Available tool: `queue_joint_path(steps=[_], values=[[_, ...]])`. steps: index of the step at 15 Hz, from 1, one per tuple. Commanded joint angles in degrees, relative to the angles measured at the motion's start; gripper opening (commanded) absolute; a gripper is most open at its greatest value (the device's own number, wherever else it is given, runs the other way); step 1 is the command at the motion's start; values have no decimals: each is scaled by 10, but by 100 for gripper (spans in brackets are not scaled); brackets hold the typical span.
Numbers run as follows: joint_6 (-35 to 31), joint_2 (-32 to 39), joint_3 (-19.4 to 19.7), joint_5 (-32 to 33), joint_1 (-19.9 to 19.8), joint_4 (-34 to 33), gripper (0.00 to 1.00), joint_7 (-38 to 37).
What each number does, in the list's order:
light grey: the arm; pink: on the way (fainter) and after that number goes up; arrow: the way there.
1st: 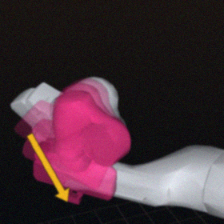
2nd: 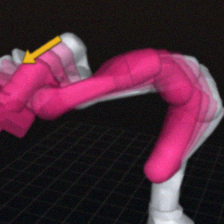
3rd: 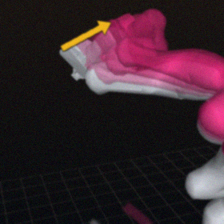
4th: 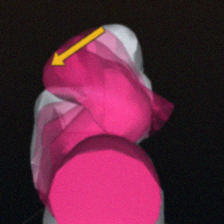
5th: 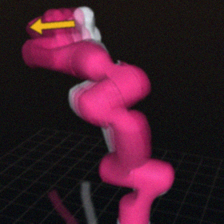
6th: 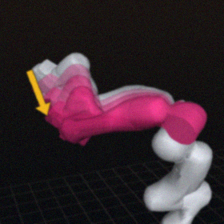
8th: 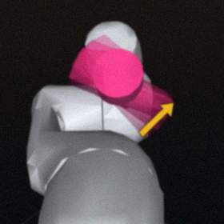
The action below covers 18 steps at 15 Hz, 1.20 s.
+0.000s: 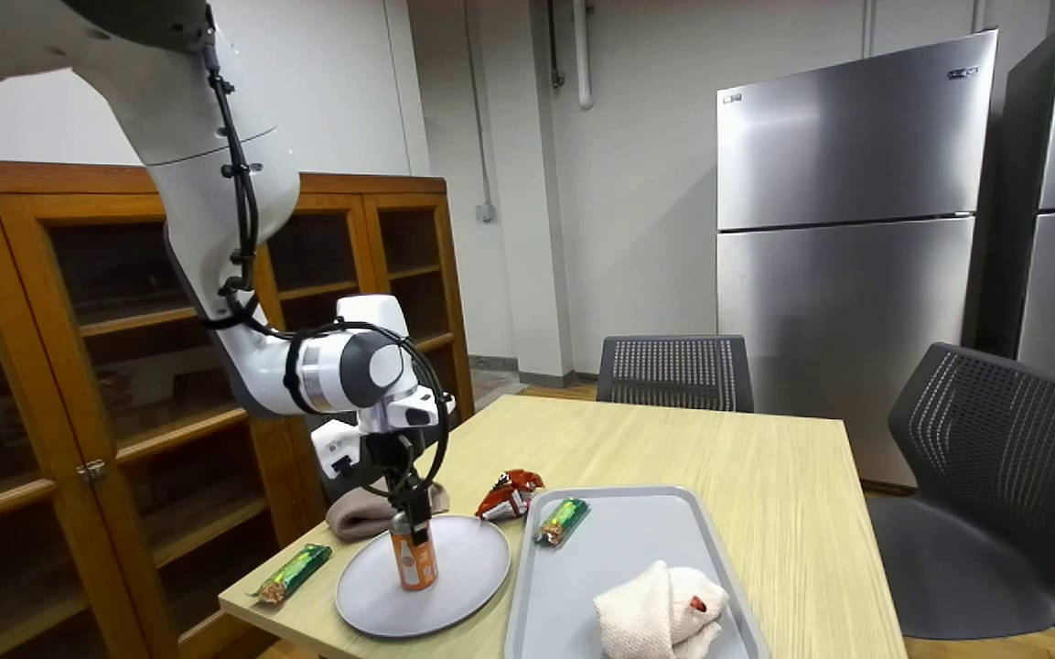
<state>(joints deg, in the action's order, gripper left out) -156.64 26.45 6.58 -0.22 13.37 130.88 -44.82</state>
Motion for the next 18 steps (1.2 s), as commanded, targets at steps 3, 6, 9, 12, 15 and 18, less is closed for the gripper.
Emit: queue_joint_path(steps=[3,6,9,12,15,18], values=[[-6,-37,-4,7,12,37,39,13],[-6,-37,1,11,21,41,39,6],[-4,-38,3,12,24,43,96,5],[-4,-49,-1,8,19,49,100,10],[5,-75,-14,-5,5,62,100,26],[15,-112,-23,-12,-6,79,100,46]])
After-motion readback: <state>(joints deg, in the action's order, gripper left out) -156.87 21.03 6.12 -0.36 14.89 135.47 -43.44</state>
